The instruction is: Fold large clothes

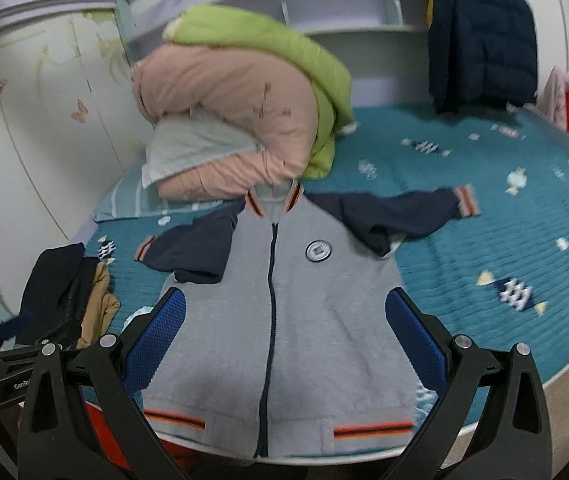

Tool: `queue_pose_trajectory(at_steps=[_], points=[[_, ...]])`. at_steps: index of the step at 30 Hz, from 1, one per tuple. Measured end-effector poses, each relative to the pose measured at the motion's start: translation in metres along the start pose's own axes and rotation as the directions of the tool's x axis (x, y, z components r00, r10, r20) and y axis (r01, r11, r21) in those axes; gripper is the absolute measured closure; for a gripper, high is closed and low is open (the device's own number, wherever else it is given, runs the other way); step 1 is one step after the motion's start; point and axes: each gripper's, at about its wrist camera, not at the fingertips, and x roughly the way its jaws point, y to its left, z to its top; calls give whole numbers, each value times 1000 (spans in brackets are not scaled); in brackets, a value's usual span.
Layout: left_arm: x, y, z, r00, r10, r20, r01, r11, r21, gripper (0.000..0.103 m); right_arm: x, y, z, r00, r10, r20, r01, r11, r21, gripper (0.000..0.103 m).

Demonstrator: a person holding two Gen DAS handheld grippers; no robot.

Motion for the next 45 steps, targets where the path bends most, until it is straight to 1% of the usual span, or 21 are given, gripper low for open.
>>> queue_pose_trajectory(at_steps=[2, 5, 7, 9, 11, 14, 16, 17, 20, 22, 25, 27, 31, 33, 34, 37, 38, 39, 41, 43, 45], points=[[30, 9, 5, 999, 26, -40, -27, 999, -20, 5, 24, -2, 5, 1000, 10, -20, -10, 1000, 4, 7], [66, 24, 16, 996, 34, -86, -39, 998, -54, 5, 64, -3, 14, 999, 7, -37, -7, 1000, -2, 7], [85, 31, 25, 996, 29, -84, -35, 996, -78, 5, 88, -7, 19, 999, 11, -51, -10, 1000, 9, 7], [108, 37, 37, 995, 25, -93, -32, 996, -79, 5, 111, -13, 23, 999, 5, -49, -4, 1000, 20, 7], [136, 45, 53, 995, -6, -96, -4, 995, -103, 5, 133, -17, 25, 999, -9, -52, 10, 1000, 19, 7], [181, 60, 75, 994, -1, -111, -15, 989, -149, 5, 162, -25, 27, 998, -47, -40, 48, 999, 23, 7], [209, 70, 88, 992, 29, -121, -49, 984, -171, 5, 177, -29, 26, 997, -72, -31, 72, 997, 16, 7], [221, 73, 94, 991, 43, -124, -64, 982, -175, 5, 185, -32, 25, 996, -87, -32, 87, 996, 6, 7], [257, 84, 109, 992, 52, -119, -75, 978, -197, 5, 207, -38, 22, 993, -103, -55, 103, 995, -4, 7], [280, 92, 115, 986, 74, -148, -105, 970, -219, 5, 220, -43, 20, 993, -97, -73, 98, 995, 15, 7], [314, 108, 119, 977, 56, -204, -115, 950, -289, 5, 232, -43, 23, 994, -97, -60, 97, 995, 1, 7], [334, 119, 120, 969, 51, -243, -135, 929, -344, 5, 240, -42, 25, 995, -84, -50, 83, 996, -19, 7], [352, 123, 124, 962, 99, -255, -183, 925, -332, 5, 256, -36, 27, 999, -25, -47, 24, 999, -25, 7], [358, 121, 126, 959, 113, -259, -196, 927, -321, 7, 267, -29, 28, 998, 28, -54, -29, 999, -30, 7], [360, 120, 127, 960, 119, -253, -198, 927, -317, 9, 274, -25, 28, 995, 75, -65, -76, 997, -19, 7], [361, 118, 134, 967, 106, -233, -177, 934, -310, 31, 288, -7, 25, 982, 164, -94, -166, 986, -8, 7], [359, 117, 139, 971, 87, -224, -154, 941, -300, 49, 292, 3, 23, 976, 189, -105, -193, 981, -20, 7], [356, 116, 143, 976, 48, -212, -111, 948, -300, 60, 295, 12, 20, 971, 209, -115, -214, 976, -30, 7], [344, 118, 153, 982, 8, -191, -69, 946, -316, 66, 303, 34, 11, 950, 275, -150, -286, 956, -57, 7], [317, 119, 168, 992, -50, -117, 9, 944, -330, 67, 308, 52, 3, 930, 315, -191, -334, 939, -77, 7], [284, 119, 184, 996, -81, -37, 66, 948, -313, 69, 311, 67, -2, 923, 319, -217, -347, 932, -104, 7]])
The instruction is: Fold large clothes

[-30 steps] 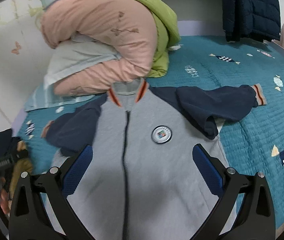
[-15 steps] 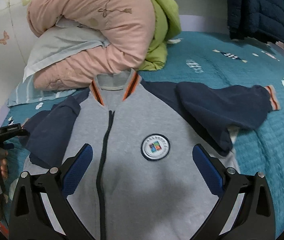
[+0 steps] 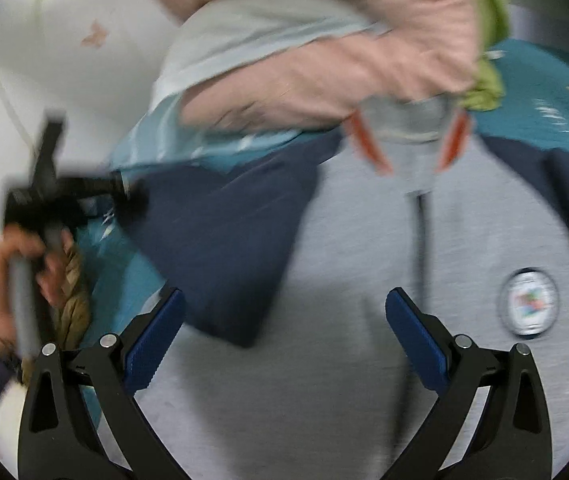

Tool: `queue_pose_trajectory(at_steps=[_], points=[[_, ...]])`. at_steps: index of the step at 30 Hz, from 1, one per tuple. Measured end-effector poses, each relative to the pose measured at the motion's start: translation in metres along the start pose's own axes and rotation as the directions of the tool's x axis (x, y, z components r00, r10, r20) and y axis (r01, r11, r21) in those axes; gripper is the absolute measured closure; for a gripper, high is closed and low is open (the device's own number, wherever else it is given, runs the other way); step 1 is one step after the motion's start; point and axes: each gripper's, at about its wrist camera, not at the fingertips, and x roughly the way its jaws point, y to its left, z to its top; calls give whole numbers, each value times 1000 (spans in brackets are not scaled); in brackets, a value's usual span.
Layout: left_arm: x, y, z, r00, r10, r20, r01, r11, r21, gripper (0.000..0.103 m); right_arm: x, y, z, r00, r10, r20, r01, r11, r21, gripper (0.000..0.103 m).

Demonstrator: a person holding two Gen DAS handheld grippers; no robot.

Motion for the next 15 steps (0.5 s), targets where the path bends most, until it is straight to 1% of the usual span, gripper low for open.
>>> queue_pose_trajectory(at_steps=[2, 3, 4, 5, 6, 7, 8, 9, 11, 13, 15], points=[[-37, -7, 15, 996, -24, 85, 23, 1000, 21, 69, -1, 6, -1, 998, -38, 42, 38, 999, 11, 7], [-59, -9, 18, 991, -35, 128, 33, 999, 25, 69, -4, 4, 0, 994, -82, 74, 78, 995, 54, 7], [-77, -9, 26, 984, -45, 170, 41, 999, 27, 69, -7, 0, 1, 989, -109, 97, 99, 990, 98, 8], [-98, -10, 31, 977, -45, 210, 39, 999, 35, 69, -10, -6, 3, 984, -137, 111, 121, 983, 139, 10], [-114, -14, 37, 970, -46, 238, 35, 998, 49, 69, -8, -10, 7, 981, -163, 105, 144, 976, 165, 18], [-126, -17, 44, 964, -54, 260, 38, 997, 65, 69, -3, -12, 11, 987, -136, 90, 119, 979, 167, 24], [-142, -21, 49, 958, -73, 277, 48, 994, 95, 69, 6, -11, 14, 993, -102, 64, 91, 983, 161, 36], [-152, -26, 51, 955, -80, 286, 49, 992, 114, 69, 13, -8, 15, 995, -86, 41, 79, 986, 148, 43], [-173, -42, 54, 946, -104, 307, 58, 986, 155, 69, 26, 14, 12, 1000, 0, 11, -1, 997, 78, 45], [-187, -54, 55, 942, -128, 309, 69, 979, 193, 69, 28, 34, 8, 999, 48, 25, -48, 999, 16, 45], [-197, -69, 51, 937, -171, 305, 101, 968, 230, 69, 26, 52, 8, 994, 98, 45, -97, 995, -36, 44]])
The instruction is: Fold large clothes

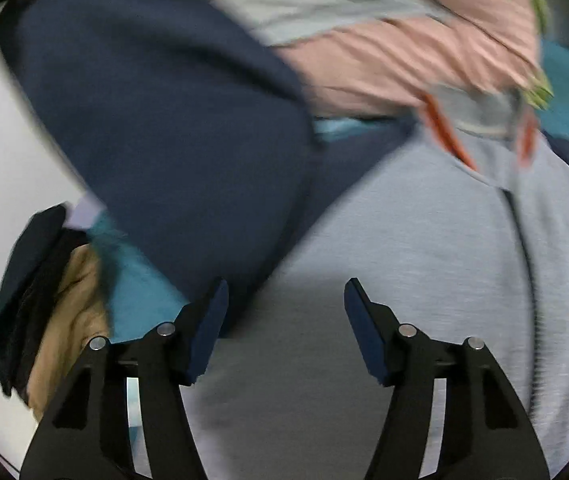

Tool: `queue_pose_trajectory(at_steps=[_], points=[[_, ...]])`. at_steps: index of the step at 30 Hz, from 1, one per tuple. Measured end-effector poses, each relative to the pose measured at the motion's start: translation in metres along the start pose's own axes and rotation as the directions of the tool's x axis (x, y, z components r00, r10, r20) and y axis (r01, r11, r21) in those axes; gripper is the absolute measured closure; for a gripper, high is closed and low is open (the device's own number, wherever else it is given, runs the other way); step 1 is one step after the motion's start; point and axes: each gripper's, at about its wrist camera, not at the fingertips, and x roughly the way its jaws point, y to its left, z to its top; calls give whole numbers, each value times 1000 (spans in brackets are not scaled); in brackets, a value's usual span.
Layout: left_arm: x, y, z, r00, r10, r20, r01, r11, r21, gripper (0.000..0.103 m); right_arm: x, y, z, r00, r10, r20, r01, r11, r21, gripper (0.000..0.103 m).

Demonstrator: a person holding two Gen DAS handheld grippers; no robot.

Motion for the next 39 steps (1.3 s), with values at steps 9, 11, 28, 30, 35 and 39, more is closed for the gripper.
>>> queue_pose_trajectory(at_steps=[9, 11, 28, 30, 35, 39], points=[[8, -85, -19, 968, -225, -114, 236, 967, 98, 69, 22, -19, -6, 997, -30, -70, 37, 994, 105, 74], [17, -114, -24, 953, -271, -136, 288, 949, 125, 69, 18, -35, -8, 998, 14, -63, -3, 985, 175, 82], [156, -278, -124, 867, -314, -387, 390, 911, 133, 68, -170, -188, -18, 888, -457, 48, 373, 778, 505, 41], [171, -298, -140, 857, -293, -424, 389, 907, 160, 67, -200, -205, -20, 840, -535, 96, 414, 743, 526, 41], [211, -334, -188, 800, -254, -543, 401, 901, 169, 29, -243, -261, -40, 783, -614, 99, 402, 622, 672, 37], [208, -332, -195, 759, -367, -538, 473, 879, 67, 19, -270, -320, -61, 785, -611, 98, 311, 526, 791, 37]])
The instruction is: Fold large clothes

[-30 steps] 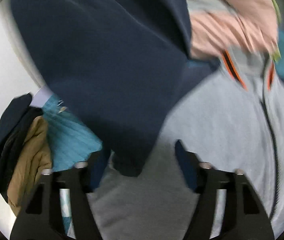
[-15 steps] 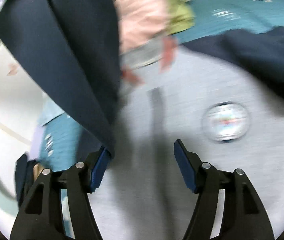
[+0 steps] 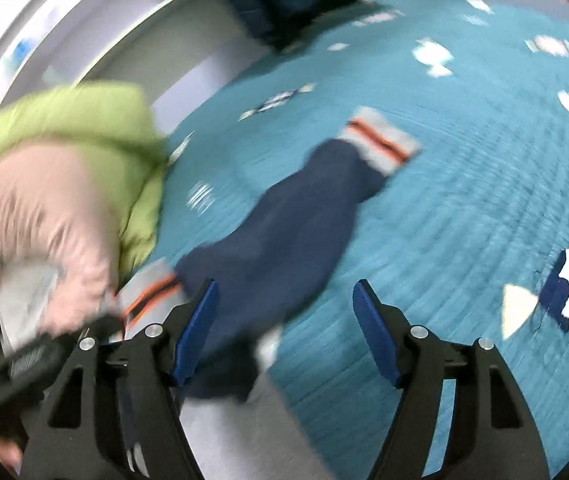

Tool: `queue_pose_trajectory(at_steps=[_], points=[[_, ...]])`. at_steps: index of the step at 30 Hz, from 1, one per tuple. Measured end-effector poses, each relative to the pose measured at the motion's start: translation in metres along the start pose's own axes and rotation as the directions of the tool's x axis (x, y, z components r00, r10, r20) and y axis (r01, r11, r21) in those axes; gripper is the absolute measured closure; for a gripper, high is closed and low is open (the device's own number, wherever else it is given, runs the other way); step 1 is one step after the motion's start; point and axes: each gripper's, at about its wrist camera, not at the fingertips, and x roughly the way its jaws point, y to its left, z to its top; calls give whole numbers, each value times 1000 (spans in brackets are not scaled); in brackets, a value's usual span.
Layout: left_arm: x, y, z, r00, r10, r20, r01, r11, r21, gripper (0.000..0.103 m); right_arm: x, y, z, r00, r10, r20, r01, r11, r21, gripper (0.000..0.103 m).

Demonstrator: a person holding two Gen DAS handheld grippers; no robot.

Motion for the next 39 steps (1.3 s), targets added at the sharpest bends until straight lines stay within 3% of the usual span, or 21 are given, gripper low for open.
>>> queue_pose_trajectory(at_steps=[2, 5, 7, 9, 11, 15, 18, 19, 20, 21, 23, 26, 28, 31, 35, 39], points=[[-14, 1, -1, 997, -45, 63, 45, 999, -6, 14, 4, -19, 21, 1000, 5, 17, -6, 999, 36, 37], [-26, 11, -4, 992, 56, 111, -57, 998, 5, 14, 12, -51, 42, 1000, 22, 18, -24, 997, 78, 36], [-12, 21, -10, 987, 150, 62, -151, 988, 18, 14, 29, -68, 52, 996, 84, -22, -80, 985, 153, 36], [5, 33, -18, 982, 190, 6, -190, 982, 14, 14, 43, -76, 64, 995, 92, -50, -83, 984, 155, 36], [18, 42, -29, 984, 176, -35, -177, 984, -7, 14, 57, -79, 73, 994, 93, -57, -83, 984, 157, 35], [33, 46, -41, 983, 173, -63, -174, 985, -13, 14, 77, -68, 96, 978, 198, -66, -187, 971, 148, 31], [42, 38, -42, 982, 172, -81, -170, 985, 26, 14, 96, -61, 108, 977, 177, -121, -160, 977, 141, 32], [44, 34, -43, 979, 187, -84, -183, 982, 50, 14, 101, -56, 111, 975, 172, -141, -159, 982, 98, 40], [45, 32, -43, 977, 197, -82, -192, 979, 63, 14, 105, -56, 116, 970, 184, -162, -173, 982, 76, 83], [46, 30, -44, 976, 203, -79, -198, 978, 70, 14, 107, -58, 119, 957, 230, -178, -216, 972, 93, 86], [41, 29, -43, 981, 185, -54, -182, 982, 56, 14, 92, -60, 133, 963, 234, -133, -228, 972, 61, 86], [34, 27, -41, 986, 165, -8, -164, 986, 38, 14, 47, -77, 171, 964, 264, 35, -266, 963, 50, 86], [33, 22, -39, 990, 142, 8, -142, 989, 35, 14, 18, -95, 198, 953, 275, 129, -286, 955, 77, 86], [44, -2, -37, 992, 125, 16, -126, 989, 79, 15, -8, -98, 219, 960, 237, 152, -241, 971, 5, 86], [68, -37, -37, 979, 201, 24, -202, 963, 180, 20, -24, -88, 229, 954, 242, 174, -237, 970, -49, 86], [110, -42, -38, 955, 288, -68, -268, 938, 219, 20, -22, -52, 222, 947, 286, 149, -267, 954, -133, 86]])
